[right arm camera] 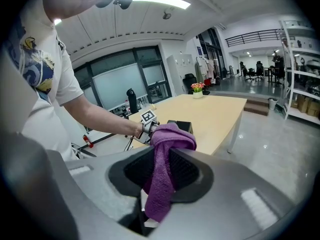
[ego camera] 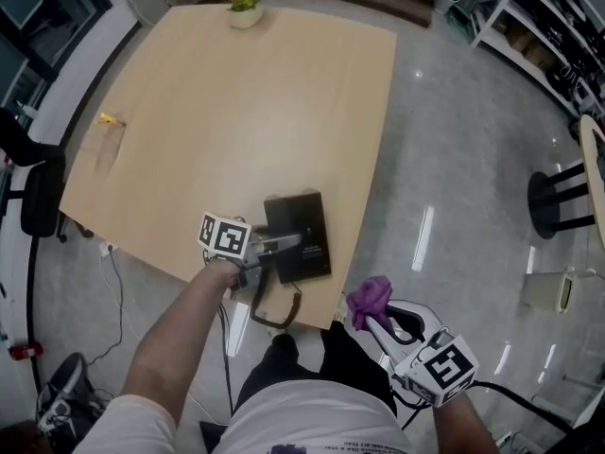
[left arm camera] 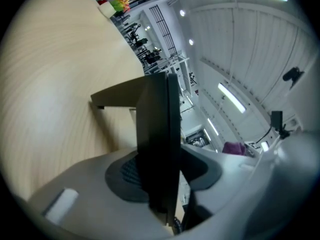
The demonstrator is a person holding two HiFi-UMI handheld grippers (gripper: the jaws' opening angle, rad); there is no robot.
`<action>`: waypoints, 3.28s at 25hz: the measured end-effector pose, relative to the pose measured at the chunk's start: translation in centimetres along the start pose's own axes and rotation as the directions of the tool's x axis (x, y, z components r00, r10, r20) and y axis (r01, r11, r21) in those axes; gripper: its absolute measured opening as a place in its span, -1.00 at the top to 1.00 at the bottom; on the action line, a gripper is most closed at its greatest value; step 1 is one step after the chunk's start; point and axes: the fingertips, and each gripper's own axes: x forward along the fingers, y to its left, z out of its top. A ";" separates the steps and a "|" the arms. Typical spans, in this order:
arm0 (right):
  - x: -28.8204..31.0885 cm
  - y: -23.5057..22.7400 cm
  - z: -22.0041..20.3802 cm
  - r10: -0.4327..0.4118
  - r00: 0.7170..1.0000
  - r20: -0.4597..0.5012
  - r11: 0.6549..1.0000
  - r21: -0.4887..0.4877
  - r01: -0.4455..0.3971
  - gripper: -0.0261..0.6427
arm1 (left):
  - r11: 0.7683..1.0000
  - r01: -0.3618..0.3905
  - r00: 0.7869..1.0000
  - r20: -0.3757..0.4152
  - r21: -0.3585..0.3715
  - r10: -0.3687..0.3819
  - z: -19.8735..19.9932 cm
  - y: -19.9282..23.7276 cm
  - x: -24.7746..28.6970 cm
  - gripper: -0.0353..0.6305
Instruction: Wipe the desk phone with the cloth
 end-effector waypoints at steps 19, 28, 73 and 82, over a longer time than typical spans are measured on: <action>2.2 -1.4 10.4 0.107 0.980 0.167 0.987 -0.139 -0.084 0.64 | 0.996 0.039 0.997 0.068 0.086 -0.045 -0.1 -10.5 -0.8 0.35; 5.0 0.6 15.0 0.202 0.960 0.194 0.951 -0.275 -0.144 0.64 | 0.991 0.058 0.992 0.101 0.122 -0.071 -1.0 -14.5 -1.3 0.35; 1.5 4.4 8.4 0.267 0.960 0.081 0.936 -0.261 -0.238 0.64 | 0.982 0.065 0.974 0.205 0.175 -0.101 -1.4 -17.1 -6.9 0.35; 0.4 4.1 9.5 0.263 0.959 0.104 0.933 -0.281 -0.225 0.64 | 0.981 0.070 0.973 0.203 0.180 -0.106 -0.7 -17.2 -7.4 0.35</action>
